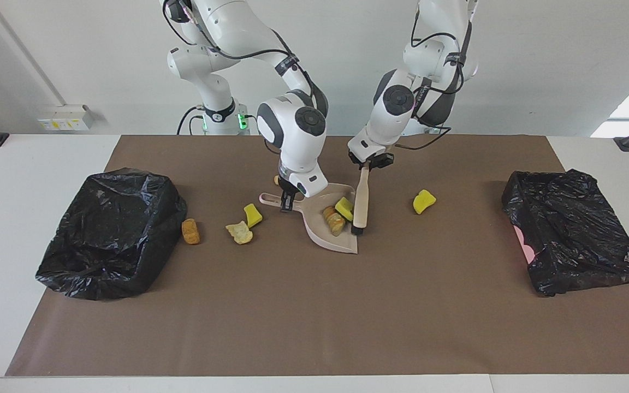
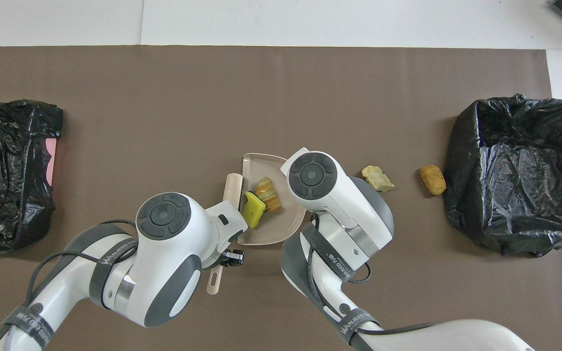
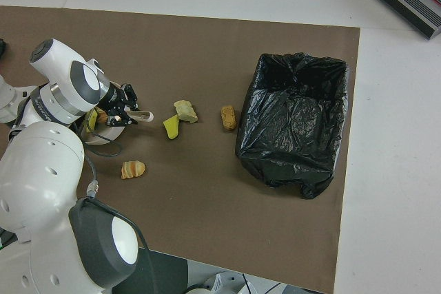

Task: Sweep and dump trash in bin
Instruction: 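Sweep the nearby trash into the dustpan with the left gripper's brush, then sweep the yellow sponge into the dustpan with the left gripper's brush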

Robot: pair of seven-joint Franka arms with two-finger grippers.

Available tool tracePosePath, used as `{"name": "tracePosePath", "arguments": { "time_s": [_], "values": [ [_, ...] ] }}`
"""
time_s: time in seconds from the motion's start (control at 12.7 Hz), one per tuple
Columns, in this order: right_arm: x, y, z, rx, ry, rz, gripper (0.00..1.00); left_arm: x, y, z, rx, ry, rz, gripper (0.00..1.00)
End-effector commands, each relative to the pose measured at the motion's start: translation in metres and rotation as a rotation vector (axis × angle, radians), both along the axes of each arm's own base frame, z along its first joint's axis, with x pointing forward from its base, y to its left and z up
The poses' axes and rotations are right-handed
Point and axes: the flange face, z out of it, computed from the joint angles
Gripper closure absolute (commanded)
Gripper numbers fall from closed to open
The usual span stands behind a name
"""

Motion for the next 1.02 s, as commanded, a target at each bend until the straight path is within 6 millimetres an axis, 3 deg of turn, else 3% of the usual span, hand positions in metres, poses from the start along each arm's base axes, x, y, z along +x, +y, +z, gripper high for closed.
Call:
{"name": "tracePosePath", "arguments": {
  "time_s": [0.0,0.08,0.24,0.31,0.47,0.63,0.79,0.94],
  "values": [
    [-0.004,-0.003,0.003,-0.006,-0.010,0.013,1.00,0.027,0.064,0.059,0.055,0.032,0.242,1.00],
    [-0.004,-0.002,0.003,-0.006,-0.012,0.015,1.00,0.039,0.094,0.072,0.112,0.033,0.276,1.00],
    [-0.004,0.000,0.004,-0.003,-0.016,0.015,1.00,0.040,0.133,0.071,0.196,0.065,0.318,1.00],
    [-0.005,0.000,0.004,-0.005,-0.014,0.012,1.00,0.040,0.167,0.064,0.208,0.094,0.393,1.00],
    [-0.005,0.001,0.004,-0.004,-0.016,0.012,1.00,0.021,0.209,0.053,0.217,0.127,0.459,1.00],
    [-0.005,0.001,0.004,-0.004,-0.014,0.011,1.00,-0.016,0.216,0.039,0.219,0.126,0.444,1.00],
    [-0.006,0.001,0.004,-0.005,-0.015,0.009,1.00,-0.037,0.213,0.018,0.227,0.119,0.438,1.00],
    [-0.005,0.002,0.005,-0.001,-0.018,0.024,1.00,-0.052,0.180,-0.011,0.228,0.078,0.369,1.00]
  ]
}}
